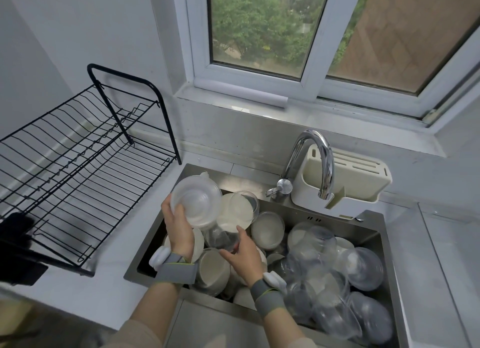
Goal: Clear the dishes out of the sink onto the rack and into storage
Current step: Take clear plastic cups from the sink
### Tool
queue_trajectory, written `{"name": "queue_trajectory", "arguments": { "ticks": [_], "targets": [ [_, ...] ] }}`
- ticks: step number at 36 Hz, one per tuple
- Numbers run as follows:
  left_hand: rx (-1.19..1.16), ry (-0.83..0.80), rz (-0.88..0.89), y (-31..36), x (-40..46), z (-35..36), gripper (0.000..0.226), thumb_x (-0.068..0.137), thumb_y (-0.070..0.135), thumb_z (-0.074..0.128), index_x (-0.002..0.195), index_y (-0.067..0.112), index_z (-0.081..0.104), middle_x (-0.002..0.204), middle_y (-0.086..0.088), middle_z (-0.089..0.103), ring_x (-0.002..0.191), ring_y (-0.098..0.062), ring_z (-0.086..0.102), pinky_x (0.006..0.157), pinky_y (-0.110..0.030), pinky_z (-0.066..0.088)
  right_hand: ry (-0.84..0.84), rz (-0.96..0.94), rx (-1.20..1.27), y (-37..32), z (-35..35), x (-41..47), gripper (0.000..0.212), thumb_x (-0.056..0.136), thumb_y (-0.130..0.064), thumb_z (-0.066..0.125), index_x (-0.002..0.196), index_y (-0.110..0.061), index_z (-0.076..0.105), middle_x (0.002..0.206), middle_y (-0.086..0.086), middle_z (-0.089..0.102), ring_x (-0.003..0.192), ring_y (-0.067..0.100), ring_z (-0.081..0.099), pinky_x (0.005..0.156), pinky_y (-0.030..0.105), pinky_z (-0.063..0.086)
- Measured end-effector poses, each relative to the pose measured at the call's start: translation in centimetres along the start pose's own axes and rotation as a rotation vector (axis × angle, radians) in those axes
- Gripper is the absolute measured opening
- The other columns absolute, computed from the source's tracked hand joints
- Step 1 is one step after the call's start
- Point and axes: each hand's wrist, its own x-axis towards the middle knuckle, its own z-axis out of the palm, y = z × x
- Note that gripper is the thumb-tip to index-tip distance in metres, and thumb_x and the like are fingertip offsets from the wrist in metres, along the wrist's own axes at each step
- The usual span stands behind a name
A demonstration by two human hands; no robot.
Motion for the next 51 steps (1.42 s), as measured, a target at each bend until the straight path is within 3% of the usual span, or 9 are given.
{"name": "queue_trajectory", "arguments": {
  "ticks": [3, 11, 18, 23, 27, 30, 37, 43, 51],
  "targets": [
    [-0.001, -0.006, -0.001, 0.0, -0.1, -0.2, 0.034, 0.094, 0.016, 0.039, 0.122, 0.033, 0.047, 0.127, -0.004, 0.053, 0.119, -0.028, 0.051, 0.103, -0.053, 0.043, -0.012, -0.015, -0.02, 0.1, 0.4, 0.0, 0.086, 0.079, -0.046, 0.07, 0.15, -0.021, 0.026, 0.124, 0.006, 0.047, 0.121, 0.025, 0.045, 0.097, 0.039, 0.043],
    [-0.004, 0.008, -0.009, 0.0, 0.0, -1.0, 0.033, 0.094, 0.018, 0.04, 0.12, 0.036, 0.048, 0.127, -0.004, 0.054, 0.118, -0.028, 0.052, 0.103, -0.055, 0.043, 0.09, -0.077, 0.054, -0.3, 0.3, 0.4, 0.054, 0.074, -0.041, 0.076, 0.113, -0.015, 0.05, 0.141, 0.007, 0.031, 0.133, 0.025, 0.032, 0.102, 0.035, 0.038],
    [0.004, -0.008, -0.006, -0.4, -0.4, -1.4, 0.034, 0.095, 0.015, 0.04, 0.123, 0.033, 0.047, 0.129, -0.005, 0.052, 0.12, -0.028, 0.051, 0.103, -0.058, 0.042, 0.087, -0.051, 0.184, -1.4, 1.3, 0.5, 0.049, 0.072, -0.041, 0.077, 0.098, -0.013, 0.046, 0.104, 0.002, 0.049, 0.097, 0.021, 0.051, 0.086, 0.038, 0.046],
    [0.031, -0.014, -0.021, -0.7, -0.5, -1.9, 0.034, 0.095, 0.015, 0.04, 0.123, 0.033, 0.046, 0.126, -0.004, 0.051, 0.119, -0.029, 0.05, 0.103, -0.06, 0.041, 0.076, 0.016, 0.202, -1.6, 1.7, 0.9, 0.065, 0.071, -0.046, 0.079, 0.115, -0.016, 0.043, 0.119, 0.002, 0.041, 0.113, 0.024, 0.046, 0.097, 0.041, 0.042],
    [0.075, -0.031, -0.029, -0.9, -0.6, -2.4, 0.032, 0.095, 0.017, 0.041, 0.122, 0.034, 0.046, 0.121, -0.001, 0.052, 0.115, -0.028, 0.051, 0.101, -0.059, 0.043, -0.031, 0.179, 0.452, -1.8, 2.2, 1.2, 0.109, 0.07, -0.051, 0.08, 0.15, -0.018, 0.014, 0.146, 0.011, 0.018, 0.137, 0.03, 0.023, 0.115, 0.045, 0.026],
    [0.083, -0.054, -0.043, -1.2, -0.9, -2.6, 0.033, 0.095, 0.017, 0.041, 0.123, 0.034, 0.045, 0.113, 0.005, 0.055, 0.109, -0.023, 0.054, 0.097, -0.055, 0.046, -0.106, 0.31, 0.504, -1.5, 2.6, 1.9, 0.114, 0.071, -0.058, 0.076, 0.153, -0.015, 0.01, 0.154, 0.012, 0.013, 0.144, 0.033, 0.011, 0.118, 0.047, 0.02],
    [0.097, -0.069, -0.101, -2.1, -1.3, -4.1, 0.031, 0.096, 0.018, 0.045, 0.12, 0.037, 0.048, 0.109, 0.009, 0.056, 0.101, -0.016, 0.056, 0.086, -0.05, 0.052, -0.051, 0.396, 0.692, -1.1, 3.1, 1.9, 0.08, 0.062, -0.043, 0.086, 0.121, -0.017, 0.038, 0.111, -0.001, 0.05, 0.123, 0.027, 0.045, 0.104, 0.041, 0.041],
    [0.093, -0.076, -0.153, -1.9, -1.6, -4.9, 0.031, 0.094, 0.017, 0.048, 0.119, 0.036, 0.049, 0.113, 0.004, 0.056, 0.109, -0.025, 0.055, 0.089, -0.052, 0.051, -0.026, 0.377, 0.801, -1.7, 2.5, 0.8, 0.102, 0.033, -0.061, 0.084, 0.118, -0.009, 0.059, 0.122, 0.012, 0.06, 0.119, 0.029, 0.053, 0.103, 0.046, 0.045],
    [0.081, -0.159, -0.155, -1.7, -1.5, -4.6, 0.033, 0.096, 0.024, 0.052, 0.127, 0.03, 0.044, 0.117, 0.001, 0.053, 0.102, -0.012, 0.055, 0.088, -0.046, 0.052, 0.217, 0.176, 0.931, -2.7, -0.1, -1.4, 0.038, 0.07, -0.009, 0.084, 0.089, -0.006, 0.051, 0.107, 0.01, 0.068, 0.08, 0.007, 0.068, 0.063, 0.013, 0.051]
  ]
}}
